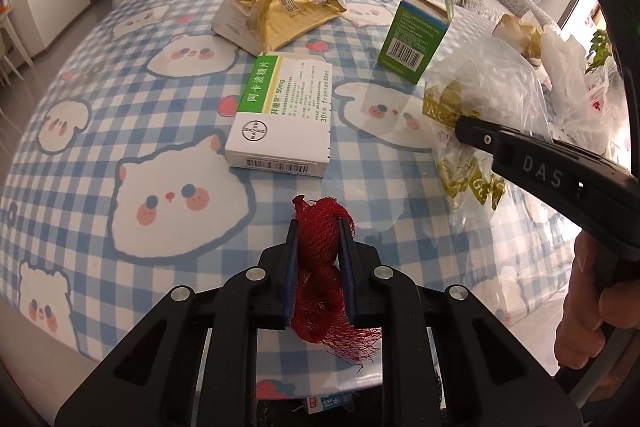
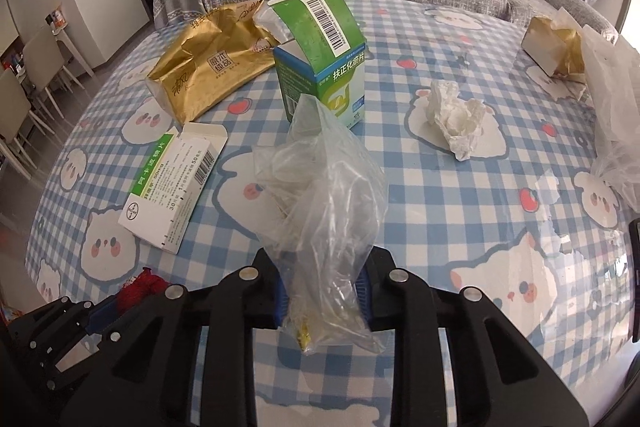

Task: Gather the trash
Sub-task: 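Lift the red net and plastic bag and carry both over the black bin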

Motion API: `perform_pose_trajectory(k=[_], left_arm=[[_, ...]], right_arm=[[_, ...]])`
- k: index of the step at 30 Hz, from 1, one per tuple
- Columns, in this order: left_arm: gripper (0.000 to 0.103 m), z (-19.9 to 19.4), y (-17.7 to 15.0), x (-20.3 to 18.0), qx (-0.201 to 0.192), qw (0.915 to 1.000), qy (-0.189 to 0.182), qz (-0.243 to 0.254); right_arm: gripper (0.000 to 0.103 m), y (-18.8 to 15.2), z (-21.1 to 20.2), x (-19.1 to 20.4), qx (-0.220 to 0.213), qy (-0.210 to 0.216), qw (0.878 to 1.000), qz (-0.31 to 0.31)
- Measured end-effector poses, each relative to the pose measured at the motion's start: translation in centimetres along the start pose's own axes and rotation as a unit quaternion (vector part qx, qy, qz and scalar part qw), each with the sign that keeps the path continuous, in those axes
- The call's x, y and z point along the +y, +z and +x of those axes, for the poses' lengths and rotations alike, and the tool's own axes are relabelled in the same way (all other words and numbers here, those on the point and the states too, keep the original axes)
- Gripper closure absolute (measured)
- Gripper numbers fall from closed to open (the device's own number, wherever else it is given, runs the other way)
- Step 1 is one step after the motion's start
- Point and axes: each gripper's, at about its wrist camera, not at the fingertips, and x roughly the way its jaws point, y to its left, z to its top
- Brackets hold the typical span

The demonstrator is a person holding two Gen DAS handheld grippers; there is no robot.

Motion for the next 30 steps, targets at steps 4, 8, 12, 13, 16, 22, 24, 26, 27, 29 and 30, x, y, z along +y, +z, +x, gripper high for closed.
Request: perform_pose_trajectory(k=[4, 8, 12, 13, 16, 22, 24, 26, 27, 29, 30], left_arm=[[0.086, -1.1, -0.5, 0.4, -0.006, 0.9999, 0.009, -0.008], [0.086, -1.8, -1.6, 0.7, -0.004, 0.9998, 0.014, -0.012], [0.086, -2.7, -2.6, 0.9, -0.006, 0.9997, 0.018, -0.014], [0.086, -3.1, -2.8, 0.9, -0.008, 0.9997, 0.018, -0.013], [0.086, -4.2, -3.6, 0.9, -0.014, 0.9997, 0.015, -0.012], [0.086, -6.0, -5.3, 1.1, -0.026, 0.9995, 0.015, -0.006], [0.086, -6.4, -6.2, 1.4, -0.027, 0.9994, 0.019, -0.005], [0.086, -6.6, -7.0, 1.7, -0.025, 0.9995, 0.016, -0.007], [0.086, -6.8, -7.5, 1.9, -0.024, 0.9996, 0.014, -0.008], [0.086, -7.1, -8.0, 2.2, -0.023, 0.9996, 0.013, -0.008], [0.086, -7.5, -8.5, 2.3, -0.026, 0.9996, 0.013, -0.006]], right_arm=[[0.078, -0.8, -1.3, 0.2, -0.006, 0.003, 1.000, 0.003], [0.078, -1.6, -2.6, 0.5, -0.012, 0.001, 1.000, -0.001], [0.078, -2.5, -4.3, 0.3, -0.019, 0.003, 1.000, 0.001], [0.078, -2.7, -4.6, 0.3, -0.020, 0.002, 1.000, 0.000], [0.078, -3.6, -5.9, 0.5, -0.027, 0.001, 1.000, -0.003], [0.078, -5.8, -8.1, 0.9, -0.037, 0.011, 0.999, -0.012], [0.078, -6.5, -8.6, 0.7, -0.038, 0.017, 0.999, -0.006], [0.078, -7.3, -9.1, 0.8, -0.041, 0.020, 0.999, -0.004], [0.078, -7.6, -9.3, 0.9, -0.043, 0.021, 0.999, -0.004], [0.078, -8.2, -9.6, 1.3, -0.044, 0.021, 0.999, -0.009], [0.078, -8.4, -9.8, 1.5, -0.045, 0.019, 0.999, -0.014]])
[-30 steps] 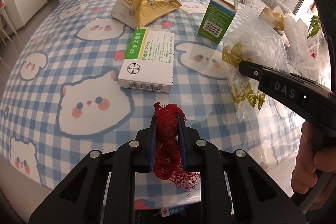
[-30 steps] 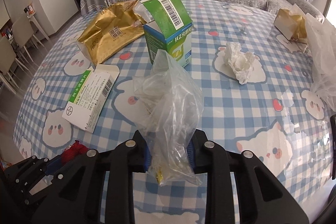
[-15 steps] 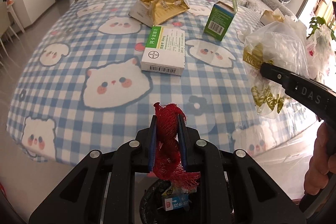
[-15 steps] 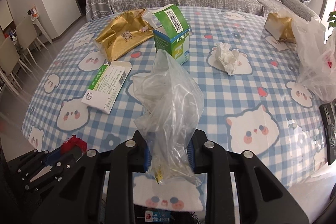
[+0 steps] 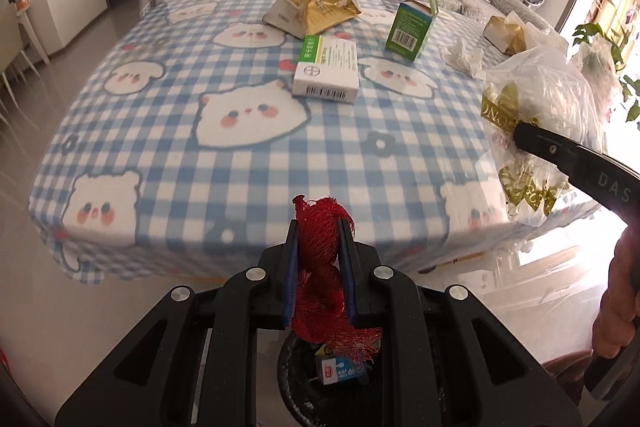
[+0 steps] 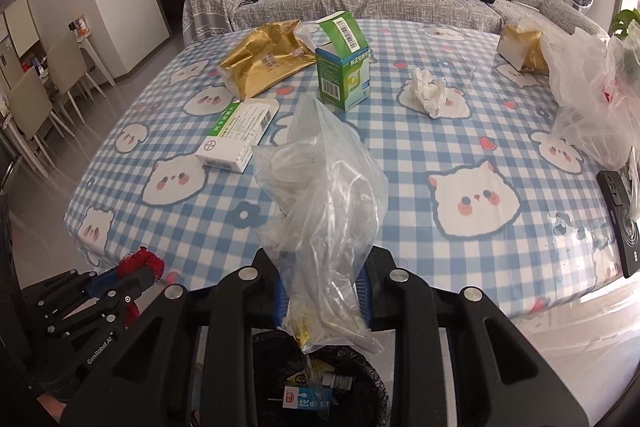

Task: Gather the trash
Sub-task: 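Lift the red net and plastic bag and carry both over the black bin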

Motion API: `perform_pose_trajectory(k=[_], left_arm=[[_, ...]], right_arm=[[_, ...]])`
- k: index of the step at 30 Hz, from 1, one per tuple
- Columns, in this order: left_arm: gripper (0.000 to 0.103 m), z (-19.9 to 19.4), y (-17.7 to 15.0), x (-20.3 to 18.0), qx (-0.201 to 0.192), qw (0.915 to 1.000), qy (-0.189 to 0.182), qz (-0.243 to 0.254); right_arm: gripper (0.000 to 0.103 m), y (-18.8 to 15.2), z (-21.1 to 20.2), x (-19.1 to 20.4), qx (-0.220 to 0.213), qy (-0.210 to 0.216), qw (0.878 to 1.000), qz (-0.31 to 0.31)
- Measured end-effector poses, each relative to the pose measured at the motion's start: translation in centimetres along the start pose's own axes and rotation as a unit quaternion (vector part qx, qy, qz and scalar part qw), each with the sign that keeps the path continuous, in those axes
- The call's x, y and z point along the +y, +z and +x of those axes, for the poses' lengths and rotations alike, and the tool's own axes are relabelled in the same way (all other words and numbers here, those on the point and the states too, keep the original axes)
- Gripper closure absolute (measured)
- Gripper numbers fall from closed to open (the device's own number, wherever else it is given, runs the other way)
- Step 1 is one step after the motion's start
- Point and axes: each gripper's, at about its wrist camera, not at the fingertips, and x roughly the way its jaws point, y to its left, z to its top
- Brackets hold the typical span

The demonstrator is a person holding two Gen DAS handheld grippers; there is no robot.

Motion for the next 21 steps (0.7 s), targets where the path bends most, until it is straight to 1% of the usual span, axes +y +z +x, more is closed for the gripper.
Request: perform_pose_trajectory(k=[6, 8, 13, 19, 21], left_arm=[[0.086, -1.8, -2.3, 0.2, -0.009, 0.9999, -0.008, 0.007], [0.086, -2.6, -2.9, 0.0, -0.021, 0.9997, -0.006, 0.008], [0.086, -3.4, -4.1, -0.6, -0.034, 0.9993, 0.010, 0.016], [0.086, -3.8, -5.3, -0.5, -0.033, 0.9994, -0.005, 0.003], [0.086, -3.8, -6.1, -0.3, -0.032, 0.9994, -0.006, -0.008]], right_arm=[[0.078, -1.7, -0.8, 1.4, -0.004, -0.008, 1.000, -0.025], [0.078, -2.4, -1.0, 1.7, -0.005, -0.008, 1.000, -0.023], [0.078, -4.2, -1.7, 2.7, -0.004, 0.006, 1.000, -0.023], [0.078, -6.4, -2.7, 3.8, -0.003, 0.021, 1.000, -0.018], [0.078, -7.3, -2.7, 4.1, 0.000, 0.014, 1.000, -0.018]])
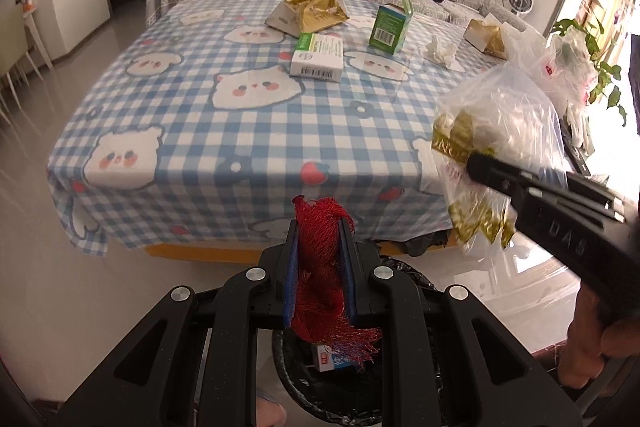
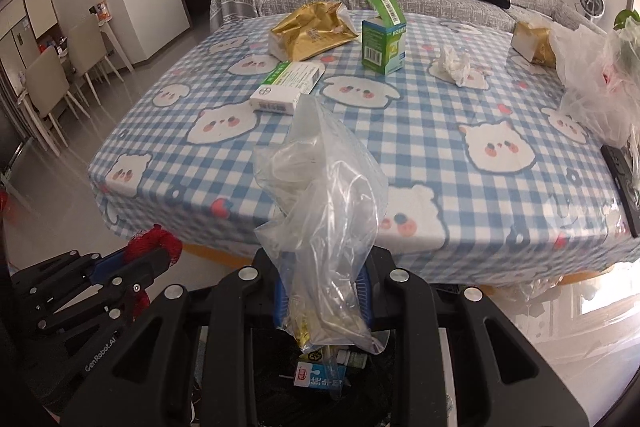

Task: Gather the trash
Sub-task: 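Lift the red net and plastic bag and carry both over the black bin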

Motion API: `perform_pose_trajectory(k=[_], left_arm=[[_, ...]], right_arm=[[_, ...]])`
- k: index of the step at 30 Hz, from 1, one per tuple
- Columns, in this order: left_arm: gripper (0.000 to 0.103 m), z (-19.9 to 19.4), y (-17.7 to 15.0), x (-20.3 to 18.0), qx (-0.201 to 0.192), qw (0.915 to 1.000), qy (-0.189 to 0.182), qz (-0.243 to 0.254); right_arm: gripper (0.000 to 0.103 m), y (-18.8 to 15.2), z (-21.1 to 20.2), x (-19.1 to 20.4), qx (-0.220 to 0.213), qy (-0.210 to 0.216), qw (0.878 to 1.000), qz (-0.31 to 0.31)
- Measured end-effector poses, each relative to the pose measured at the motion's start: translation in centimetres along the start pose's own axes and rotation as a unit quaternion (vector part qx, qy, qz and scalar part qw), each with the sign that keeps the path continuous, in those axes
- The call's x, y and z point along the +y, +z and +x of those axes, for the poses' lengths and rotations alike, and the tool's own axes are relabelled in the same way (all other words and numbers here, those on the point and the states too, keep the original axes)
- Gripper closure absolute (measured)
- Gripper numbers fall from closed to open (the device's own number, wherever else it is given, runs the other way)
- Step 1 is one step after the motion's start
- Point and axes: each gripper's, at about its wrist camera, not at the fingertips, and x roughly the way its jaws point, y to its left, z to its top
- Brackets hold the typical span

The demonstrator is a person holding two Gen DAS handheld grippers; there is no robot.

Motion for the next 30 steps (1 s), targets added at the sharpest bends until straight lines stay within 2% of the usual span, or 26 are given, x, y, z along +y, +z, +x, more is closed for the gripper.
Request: perform_pose_trajectory(k=[16, 21, 30], left_arm=[[0.086, 3.3, -5.9, 0.9, 0.046, 0.9986, 0.006, -0.027], [0.086, 5.4, -7.7, 1.2, 0.066, 0.9969, 0.009, -0.042], [0.086, 9.8, -10.5, 0.1, 0.095, 0.9949, 0.015, -0.032]], right_arm=[[0.078, -6.9, 2.1, -0.2, 0.034, -0.026, 0.999, -0.001], [0.078, -9.5, 5.1, -1.4, 0.055, -0.041, 0.998, 0.002], [0.078, -12.6, 8.7, -3.7, 0.086, -0.050, 0.995, 0.021]])
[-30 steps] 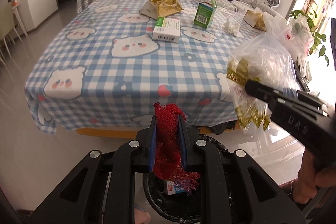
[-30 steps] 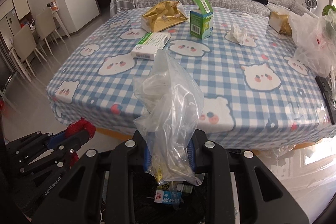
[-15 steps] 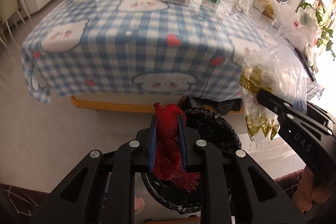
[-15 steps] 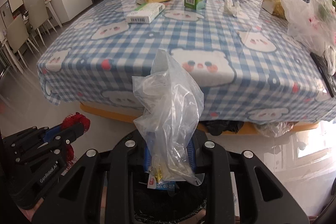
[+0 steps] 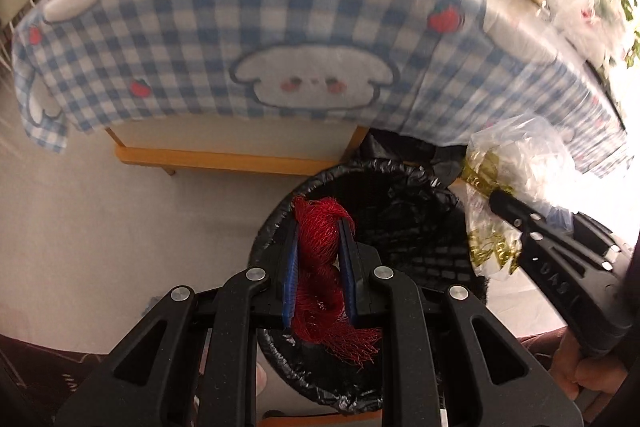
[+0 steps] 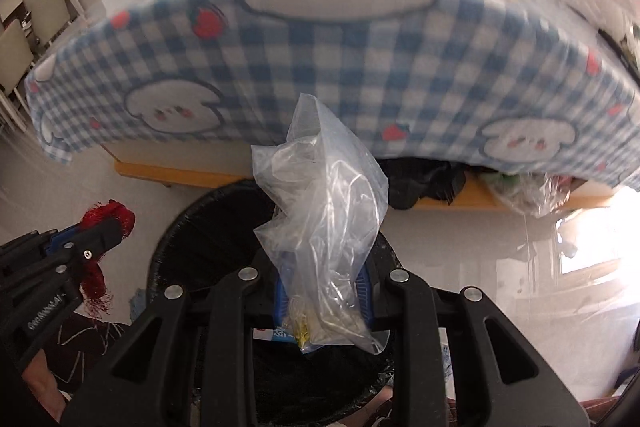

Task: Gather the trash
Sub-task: 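Lift the red net and plastic bag and carry both over the black bin, then open the left tool to drop the red mesh net into the bin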

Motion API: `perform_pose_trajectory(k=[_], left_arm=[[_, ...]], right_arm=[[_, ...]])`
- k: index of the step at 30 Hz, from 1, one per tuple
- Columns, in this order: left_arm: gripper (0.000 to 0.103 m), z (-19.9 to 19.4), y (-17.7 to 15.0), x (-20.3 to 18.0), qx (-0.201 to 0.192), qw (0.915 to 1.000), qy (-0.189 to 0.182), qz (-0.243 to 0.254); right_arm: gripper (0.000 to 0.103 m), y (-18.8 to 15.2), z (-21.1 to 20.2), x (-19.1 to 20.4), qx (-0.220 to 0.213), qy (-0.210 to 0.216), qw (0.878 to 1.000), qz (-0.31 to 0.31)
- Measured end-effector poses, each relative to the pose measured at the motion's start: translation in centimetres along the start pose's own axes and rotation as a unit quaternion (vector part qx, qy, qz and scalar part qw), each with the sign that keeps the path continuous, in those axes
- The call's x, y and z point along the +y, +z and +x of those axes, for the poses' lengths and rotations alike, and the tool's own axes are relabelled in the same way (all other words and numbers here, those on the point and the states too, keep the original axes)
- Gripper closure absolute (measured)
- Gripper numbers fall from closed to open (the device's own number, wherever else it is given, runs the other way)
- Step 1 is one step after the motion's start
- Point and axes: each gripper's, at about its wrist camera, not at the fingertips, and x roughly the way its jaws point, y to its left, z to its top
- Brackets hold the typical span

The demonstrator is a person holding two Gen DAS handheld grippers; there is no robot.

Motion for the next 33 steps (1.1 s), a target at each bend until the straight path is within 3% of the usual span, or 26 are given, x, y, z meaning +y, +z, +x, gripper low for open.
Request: perform_pose_trajectory(k=[17, 29, 33], left_arm=[[0.086, 6.7, -2.3, -4.1, 0.051, 0.9968, 0.010, 0.061], [0.086, 9.2, -3.1, -7.9, 0.062, 0.9943, -0.005, 0.086], [0.077, 9.5, -3.0, -8.4, 0.053, 0.9947, -0.008, 0.088]], right_arm=[[0.078, -2.2, 0.8, -4.7, 0.013, -0.030, 0.998, 0.049], [0.077, -3.3, 0.6, -7.1, 0.010, -0.039, 0.997, 0.068], [0.077, -3.8, 0.8, -7.7, 0.011, -0.038, 0.997, 0.072]])
